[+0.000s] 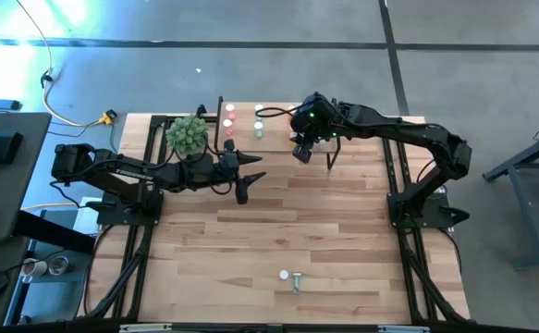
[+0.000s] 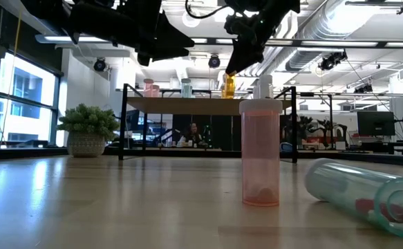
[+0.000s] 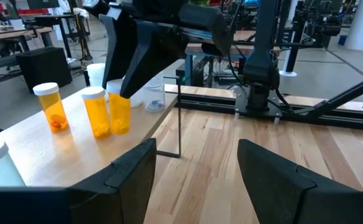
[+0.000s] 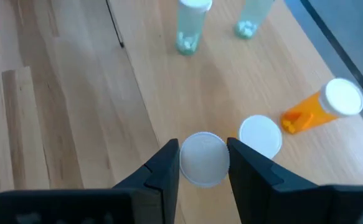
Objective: Pick and place medicine bottles onto shelf by color
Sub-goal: Put the orange pill bottle on the shelf aligned with the other orange pill bottles
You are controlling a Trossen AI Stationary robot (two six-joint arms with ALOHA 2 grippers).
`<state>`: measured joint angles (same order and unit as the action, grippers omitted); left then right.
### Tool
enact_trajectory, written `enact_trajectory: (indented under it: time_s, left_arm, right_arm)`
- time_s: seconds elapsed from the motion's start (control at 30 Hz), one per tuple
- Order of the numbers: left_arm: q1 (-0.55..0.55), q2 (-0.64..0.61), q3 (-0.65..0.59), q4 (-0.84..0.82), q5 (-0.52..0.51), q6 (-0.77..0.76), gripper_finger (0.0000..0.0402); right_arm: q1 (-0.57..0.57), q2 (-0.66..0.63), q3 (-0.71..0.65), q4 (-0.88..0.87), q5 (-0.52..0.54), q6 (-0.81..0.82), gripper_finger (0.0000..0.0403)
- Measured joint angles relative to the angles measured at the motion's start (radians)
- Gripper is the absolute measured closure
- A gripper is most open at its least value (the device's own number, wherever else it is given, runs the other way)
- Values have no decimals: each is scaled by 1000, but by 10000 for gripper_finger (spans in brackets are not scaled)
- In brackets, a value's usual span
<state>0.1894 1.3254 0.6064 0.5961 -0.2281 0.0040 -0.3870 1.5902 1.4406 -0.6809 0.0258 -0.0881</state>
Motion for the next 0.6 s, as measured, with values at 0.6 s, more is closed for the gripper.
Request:
enact_trajectory:
  time_s: [0.6]
  left_arm:
    - [0, 0, 0, 0, 0, 0, 188]
  right_arm:
    - [-8, 0, 0, 13, 34, -40, 299]
